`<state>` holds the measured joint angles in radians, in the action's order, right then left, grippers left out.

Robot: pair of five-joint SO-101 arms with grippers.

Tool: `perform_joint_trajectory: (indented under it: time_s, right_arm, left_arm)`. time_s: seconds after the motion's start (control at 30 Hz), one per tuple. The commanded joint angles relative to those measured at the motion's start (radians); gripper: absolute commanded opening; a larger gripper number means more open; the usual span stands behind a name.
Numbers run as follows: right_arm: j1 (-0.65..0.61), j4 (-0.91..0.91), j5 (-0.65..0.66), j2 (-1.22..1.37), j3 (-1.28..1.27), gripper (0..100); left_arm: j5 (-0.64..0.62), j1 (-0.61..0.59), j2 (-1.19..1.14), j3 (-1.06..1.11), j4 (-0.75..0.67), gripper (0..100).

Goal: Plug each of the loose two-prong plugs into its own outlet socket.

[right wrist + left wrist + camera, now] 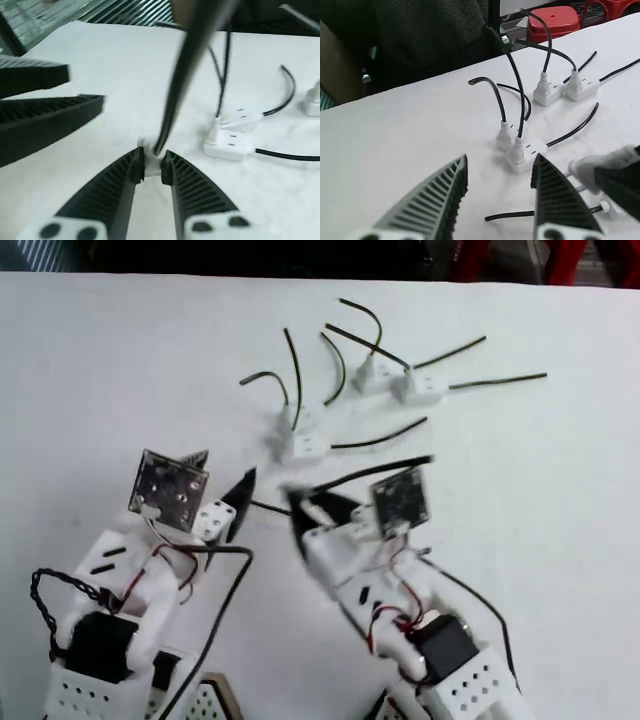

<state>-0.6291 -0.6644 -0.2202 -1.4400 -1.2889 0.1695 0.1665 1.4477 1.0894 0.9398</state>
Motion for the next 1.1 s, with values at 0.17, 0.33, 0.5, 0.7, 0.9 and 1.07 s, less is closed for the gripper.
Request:
perform_joint_trajectory:
  time_s: [0.17,0.33,0.5,0.7,0.9,1.07]
  right_arm:
    - [0.394,0.101,0.014,-0.005,0.018,1.6]
    - [0.565,0.171,0.005,-0.004,0.012,1.7]
    - [0.688,0.223,0.005,-0.004,0.012,1.7]
    - [0.743,0.234,0.005,-0.004,0.012,1.7]
    - [0.782,0.263,0.008,-0.004,0.012,1.7]
    - [0.809,0.263,0.012,-0.004,0.012,1.7]
  left_arm:
    - [0.103,-0.002,-0.311,-0.152,0.049,26]
    - [0.201,0.102,-0.598,-0.324,0.118,26]
    - [0.219,0.229,-0.822,-0.446,0.126,26]
    - [0.239,0.346,-1.064,-0.559,0.123,27]
    - [0.342,0.367,-1.307,-0.675,0.127,30]
    - [0.388,0.372,-1.451,-0.760,0.124,30]
